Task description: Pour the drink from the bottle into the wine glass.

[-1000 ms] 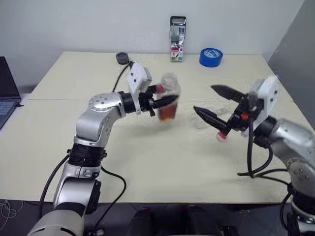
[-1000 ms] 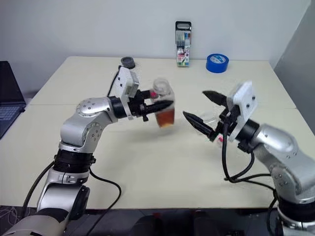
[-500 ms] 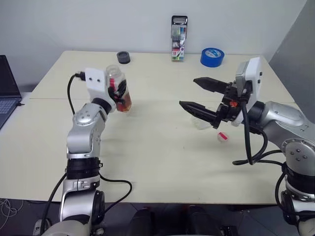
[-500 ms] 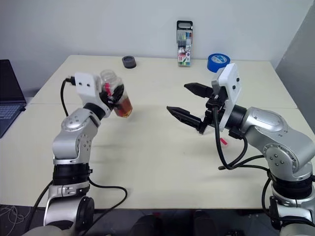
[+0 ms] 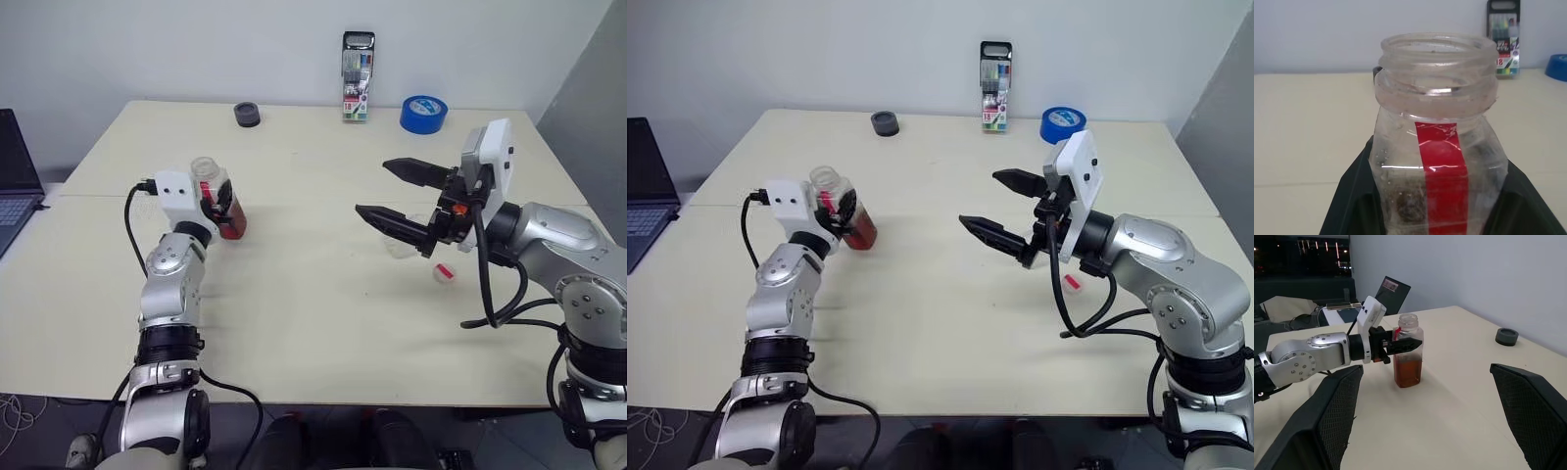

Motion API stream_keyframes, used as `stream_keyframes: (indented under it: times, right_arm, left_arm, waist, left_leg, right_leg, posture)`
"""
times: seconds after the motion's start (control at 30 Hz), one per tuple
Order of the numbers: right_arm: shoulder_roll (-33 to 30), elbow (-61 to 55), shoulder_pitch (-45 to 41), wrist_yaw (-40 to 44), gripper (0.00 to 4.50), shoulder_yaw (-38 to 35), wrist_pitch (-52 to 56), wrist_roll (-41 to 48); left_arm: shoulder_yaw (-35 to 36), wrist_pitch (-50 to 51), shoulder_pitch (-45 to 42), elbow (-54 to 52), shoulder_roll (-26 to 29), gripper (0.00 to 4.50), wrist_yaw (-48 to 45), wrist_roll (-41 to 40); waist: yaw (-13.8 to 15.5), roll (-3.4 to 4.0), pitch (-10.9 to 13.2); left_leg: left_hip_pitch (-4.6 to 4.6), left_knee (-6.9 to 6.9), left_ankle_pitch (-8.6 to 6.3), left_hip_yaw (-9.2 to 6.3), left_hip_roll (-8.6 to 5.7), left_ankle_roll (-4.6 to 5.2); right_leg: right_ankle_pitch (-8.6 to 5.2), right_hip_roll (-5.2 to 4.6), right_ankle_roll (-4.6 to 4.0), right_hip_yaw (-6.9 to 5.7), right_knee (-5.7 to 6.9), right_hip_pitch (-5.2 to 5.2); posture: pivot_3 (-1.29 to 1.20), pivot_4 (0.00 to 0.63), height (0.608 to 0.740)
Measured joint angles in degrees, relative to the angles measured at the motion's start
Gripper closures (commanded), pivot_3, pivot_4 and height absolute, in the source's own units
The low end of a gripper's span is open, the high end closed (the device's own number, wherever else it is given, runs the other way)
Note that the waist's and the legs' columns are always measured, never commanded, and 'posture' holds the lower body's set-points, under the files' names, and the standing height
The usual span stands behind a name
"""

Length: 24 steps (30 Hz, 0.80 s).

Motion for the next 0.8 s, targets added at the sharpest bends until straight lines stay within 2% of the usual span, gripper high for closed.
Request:
stream_keyframes:
  times: [0.13, 0.17, 0.37, 0.4, 0.57, 0.8]
  right_arm:
    - [0.02, -0.01, 0.01, -0.56, 0.06, 0.0, 0.0, -0.05]
    - [0.04, -0.04, 0.01, -0.86, 0.0, 0.0, 0.0, -0.06]
    - [0.32, -0.6, 0.58, -1.8, 0.0, -0.01, 0.0, -0.06]
    - [0.35, -0.77, 0.85, -2.06, 0.0, -0.01, 0.01, -0.06]
    - [0.77, -1.35, 1.7, -2.14, 0.0, 0.04, -0.25, -0.52]
    - [1.31, -1.42, 2.41, -2.13, 0.0, 0.44, -0.8, -2.03]
  left_arm:
    - [-0.18, -2.38, -0.47, 2.11, 0.02, 2.68, -0.21, 0.23]
    - [-0.18, -2.7, -0.47, 2.31, 0.02, 2.0, -0.27, 0.22]
    - [-0.18, -2.47, -0.16, 3.28, 0.02, 0.17, -1.25, -0.08]
    - [-0.18, -2.37, -0.01, 3.46, 0.02, 0.01, -1.28, -0.07]
    - [-0.19, -2.19, 0.36, 3.5, 0.08, 0.01, -1.22, -0.01]
    - [-1.36, 0.72, 5.75, -0.94, 0.06, 0.01, -0.18, 0.5]
  waist:
    - [-0.01, 0.0, -0.02]
    - [-0.01, 0.0, -0.02]
    - [-0.05, -0.01, -0.03]
    - [-0.05, -0.01, -0.03]
    - [-0.06, -0.02, -0.03]
    - [-0.15, -0.02, -0.03]
  left_leg:
    - [0.03, 0.0, 0.0, 0.0, 0.0, 0.0]
    - [0.03, 0.0, 0.0, 0.0, 0.0, 0.0]
    - [0.02, -0.01, 0.0, 0.0, 0.01, 0.0]
    - [0.02, -0.01, 0.0, 0.0, 0.0, 0.0]
    - [0.02, 0.0, 0.0, 0.0, 0.0, 0.0]
    - [0.03, -0.01, 0.0, -0.01, 0.01, 0.0]
  right_leg:
    - [0.0, 0.0, 0.0, 0.01, 0.03, 0.01]
    - [0.0, 0.0, 0.0, 0.01, 0.03, 0.01]
    - [0.0, 0.0, 0.0, 0.0, 0.02, 0.01]
    - [0.0, 0.0, 0.0, 0.0, 0.01, 0.01]
    - [0.0, 0.0, 0.0, 0.01, 0.02, 0.01]
    - [0.0, 0.0, 0.0, 0.01, 0.02, 0.01]
  posture:
    - [0.0, 0.15, 0.74]
    - [0.0, 0.15, 0.74]
    - [0.0, 0.15, 0.74]
    - [0.0, 0.15, 0.74]
    - [0.0, 0.15, 0.74]
    - [0.0, 0.15, 0.74]
